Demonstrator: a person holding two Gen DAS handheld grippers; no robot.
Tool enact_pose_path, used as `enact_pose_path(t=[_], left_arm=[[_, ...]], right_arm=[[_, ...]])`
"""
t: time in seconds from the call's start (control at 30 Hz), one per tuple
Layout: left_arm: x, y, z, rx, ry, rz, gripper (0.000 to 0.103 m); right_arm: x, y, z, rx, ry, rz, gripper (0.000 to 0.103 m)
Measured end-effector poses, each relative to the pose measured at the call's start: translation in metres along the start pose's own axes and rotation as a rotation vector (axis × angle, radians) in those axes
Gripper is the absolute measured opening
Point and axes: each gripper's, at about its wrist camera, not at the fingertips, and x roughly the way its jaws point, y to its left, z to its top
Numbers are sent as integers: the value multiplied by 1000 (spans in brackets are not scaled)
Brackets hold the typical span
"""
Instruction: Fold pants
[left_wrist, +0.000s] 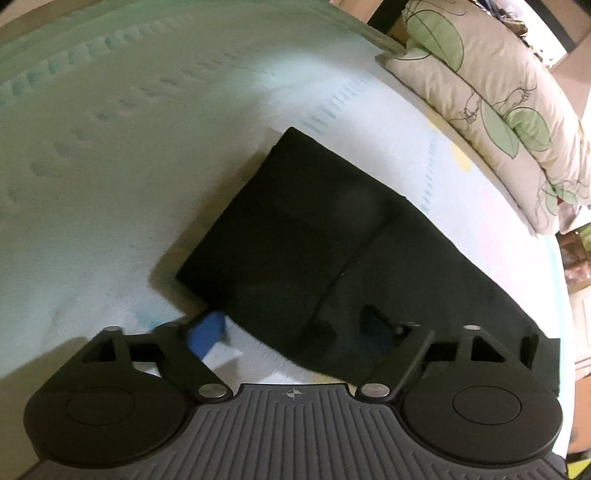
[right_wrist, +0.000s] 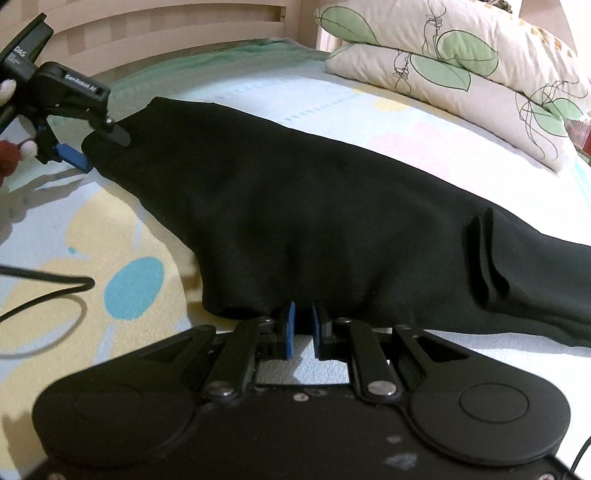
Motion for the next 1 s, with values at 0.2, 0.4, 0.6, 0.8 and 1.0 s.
enact_pose_path(t=[0.2,0.4,0.6,0.8,1.0], left_arm=[[9,-14,0,30,-23,43,99],[14,-18,5,39,-50,66,102],[13,-17,10,27,-119,161,40],[0,-19,17,1,-83,75,10],[-41,-69,27,135,-150,65,9]], right_arm=[[1,0,3,-1,10,7,13],[2,-1,5,-2,16,12,13],[2,-2,6,1,19,17,13],[1,-4,3,10,2,18,13],[-2,-6,-3,10,-18,21,13]])
